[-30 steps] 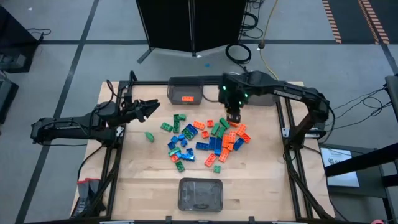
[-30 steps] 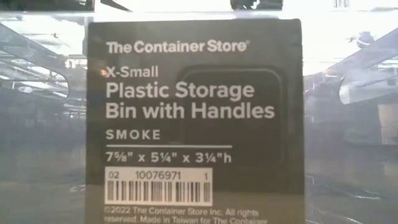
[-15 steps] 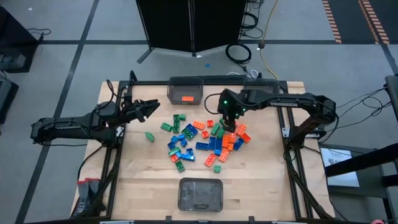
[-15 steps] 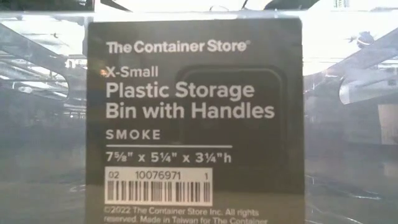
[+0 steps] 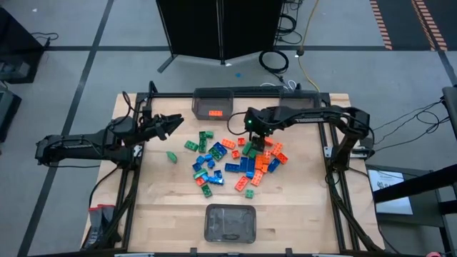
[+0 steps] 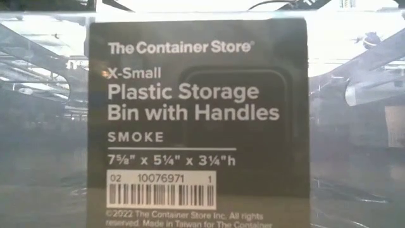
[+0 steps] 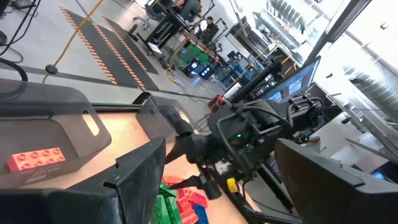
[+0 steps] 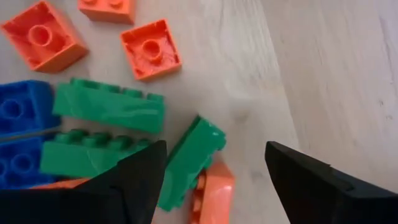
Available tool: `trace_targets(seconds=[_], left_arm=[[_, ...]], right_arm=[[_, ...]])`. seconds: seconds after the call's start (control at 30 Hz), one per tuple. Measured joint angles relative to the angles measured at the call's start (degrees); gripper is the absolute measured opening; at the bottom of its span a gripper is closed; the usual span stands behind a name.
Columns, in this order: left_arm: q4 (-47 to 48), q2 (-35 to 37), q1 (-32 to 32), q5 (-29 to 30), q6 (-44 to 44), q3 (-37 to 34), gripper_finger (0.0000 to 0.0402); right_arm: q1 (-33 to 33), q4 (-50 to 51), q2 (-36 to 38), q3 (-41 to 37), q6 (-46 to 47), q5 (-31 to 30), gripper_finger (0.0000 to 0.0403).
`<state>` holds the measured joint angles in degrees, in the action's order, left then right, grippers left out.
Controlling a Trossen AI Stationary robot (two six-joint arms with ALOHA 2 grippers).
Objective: Sort blocks
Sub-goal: Put the green game piece into the bottom black bin
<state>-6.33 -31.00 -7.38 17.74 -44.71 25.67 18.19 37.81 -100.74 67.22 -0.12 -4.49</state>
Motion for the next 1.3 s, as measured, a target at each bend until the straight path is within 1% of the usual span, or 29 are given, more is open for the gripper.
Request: trace_targets(seconds=[0.2, 0.37, 0.43, 0.53, 0.6, 0.7, 1.03, 1.3], left_arm=[[0.0, -0.03, 0.02, 0.0, -0.02, 0.0, 0.0302], [0.0, -0.13, 0.01, 0.0, 0.03, 0.0, 0.0302], [0.0, -0.13, 0.02, 0.0, 0.03, 0.0, 0.0302], [0.01, -0.13, 0.02, 0.0, 0.05, 0.0, 0.0302], [0.04, -0.13, 0.0, 0.0, 0.05, 0.0, 0.0302], [0.22, -0.12, 0.0, 0.01, 0.05, 0.0, 0.0302], [0.9, -0.13, 0.01, 0.35, 0.05, 0.0, 0.0302], [0.9, -0.13, 0.0, 0.39, 0.07, 0.0, 0.0302]], right_arm=[[0.99, -0.73, -2.49, 0.0, 0.0, 0.21, 0.0266], [0.95, -1.3, -4.66, -0.04, -0.39, 1.78, 0.0264], [0.96, -1.87, -5.5, -0.12, -0.52, 1.67, 0.0256], [0.97, -1.82, -6.4, 0.02, -0.06, 1.78, 0.0223], [0.99, -1.46, -7.64, 0.0, 0.01, 1.8, 0.0187], [0.97, -0.96, -8.27, 0.18, 0.45, 1.61, 0.0123], [0.97, 1.69, -7.76, 1.54, 0.98, 1.54, 0.012], [0.97, 6.23, -3.79, 7.5, 0.41, 1.55, 0.012]])
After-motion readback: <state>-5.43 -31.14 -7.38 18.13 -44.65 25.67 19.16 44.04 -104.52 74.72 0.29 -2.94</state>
